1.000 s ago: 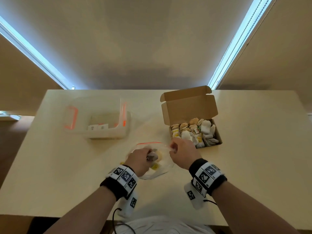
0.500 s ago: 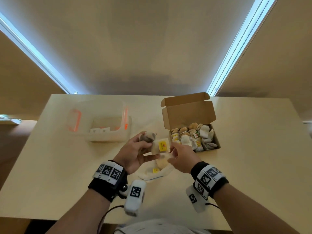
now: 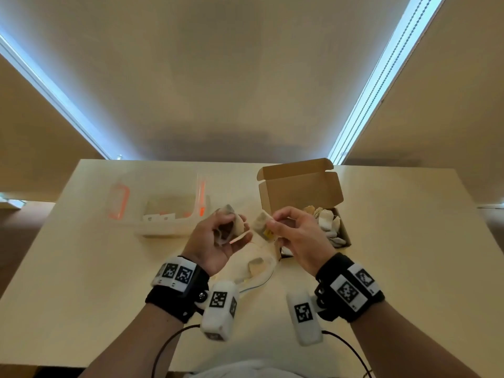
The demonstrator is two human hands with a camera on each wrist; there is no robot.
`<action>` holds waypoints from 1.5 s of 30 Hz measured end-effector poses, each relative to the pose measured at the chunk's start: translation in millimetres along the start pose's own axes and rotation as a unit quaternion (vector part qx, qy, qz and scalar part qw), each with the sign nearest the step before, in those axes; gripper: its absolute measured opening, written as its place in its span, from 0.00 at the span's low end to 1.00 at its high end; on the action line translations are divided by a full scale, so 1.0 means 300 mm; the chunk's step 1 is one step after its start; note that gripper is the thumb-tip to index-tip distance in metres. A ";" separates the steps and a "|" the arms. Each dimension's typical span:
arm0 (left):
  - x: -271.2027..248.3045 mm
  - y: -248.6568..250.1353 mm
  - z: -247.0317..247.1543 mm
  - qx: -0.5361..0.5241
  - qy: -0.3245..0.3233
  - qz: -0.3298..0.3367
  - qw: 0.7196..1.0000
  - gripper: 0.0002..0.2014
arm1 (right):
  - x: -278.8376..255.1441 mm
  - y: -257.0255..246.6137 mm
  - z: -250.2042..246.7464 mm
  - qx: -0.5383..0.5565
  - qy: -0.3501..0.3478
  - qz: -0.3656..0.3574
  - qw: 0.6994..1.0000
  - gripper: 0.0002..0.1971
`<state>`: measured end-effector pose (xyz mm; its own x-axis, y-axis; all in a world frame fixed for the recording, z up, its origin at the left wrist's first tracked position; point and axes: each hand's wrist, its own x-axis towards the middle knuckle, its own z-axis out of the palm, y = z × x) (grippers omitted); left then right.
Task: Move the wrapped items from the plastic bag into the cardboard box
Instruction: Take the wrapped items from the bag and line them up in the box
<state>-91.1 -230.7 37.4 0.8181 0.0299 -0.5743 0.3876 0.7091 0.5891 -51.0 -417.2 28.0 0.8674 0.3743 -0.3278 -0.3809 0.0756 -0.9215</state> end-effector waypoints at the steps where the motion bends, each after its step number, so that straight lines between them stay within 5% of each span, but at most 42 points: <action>1: 0.005 0.004 -0.009 -0.024 0.009 0.003 1.000 0.04 | -0.003 -0.004 -0.014 0.070 -0.006 0.023 0.997 0.09; 4: 0.016 0.013 -0.031 -0.065 0.015 0.021 0.998 0.04 | -0.011 -0.023 -0.039 0.152 -0.017 0.051 0.987 0.13; 7: 0.028 0.020 -0.045 -0.041 0.026 0.041 0.998 0.03 | -0.023 -0.051 -0.046 0.161 -0.012 0.051 0.986 0.06; 14: 0.018 0.028 -0.049 0.070 0.012 0.047 0.996 0.21 | -0.034 -0.138 -0.043 -0.039 -0.021 -0.017 0.999 0.03; 19: 0.001 0.027 -0.023 0.167 -0.027 0.052 0.984 0.03 | -0.017 -0.180 -0.047 -0.196 -0.007 -0.075 0.978 0.10; 23: -0.018 0.011 0.014 0.294 -0.115 0.040 0.948 0.19 | -0.002 -0.191 -0.034 -0.321 -0.036 -0.089 0.942 0.17; 25: -0.024 0.000 0.029 0.334 -0.126 0.051 0.933 0.18 | 0.003 -0.190 -0.030 -0.321 -0.030 -0.095 0.942 0.17; 31: -0.005 -0.051 0.050 0.300 -0.039 0.108 0.947 0.06 | -0.036 -0.110 -0.029 -0.174 -0.006 -0.035 0.984 0.10; 34: 0.011 -0.064 0.044 0.287 -0.012 0.075 0.955 0.07 | 0.007 -0.105 -0.096 -0.098 0.081 -0.034 0.991 0.11; 37: 0.028 -0.060 0.024 0.209 0.024 0.015 0.977 0.07 | 0.126 -0.083 -0.219 -0.233 0.163 -0.028 0.958 0.06; 39: 0.035 -0.056 0.008 0.172 0.043 -0.011 0.984 0.07 | 0.204 -0.018 -0.276 -0.399 0.097 0.035 0.911 0.03; 42: 0.040 -0.055 -0.016 0.155 0.055 -0.028 0.986 0.07 | 0.280 0.090 -0.295 -0.580 -0.042 0.132 0.802 0.05; 45: 0.040 -0.056 -0.034 0.157 0.059 -0.033 0.985 0.07 | 0.336 0.151 -0.272 -0.606 -0.048 0.145 0.780 0.06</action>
<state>-92.1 -235.2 14.7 0.7382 0.0863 -0.6691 0.5664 0.4594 0.6842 45.4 -451.6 -63.7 0.7504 0.2858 -0.5960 0.0775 -0.9335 -0.3501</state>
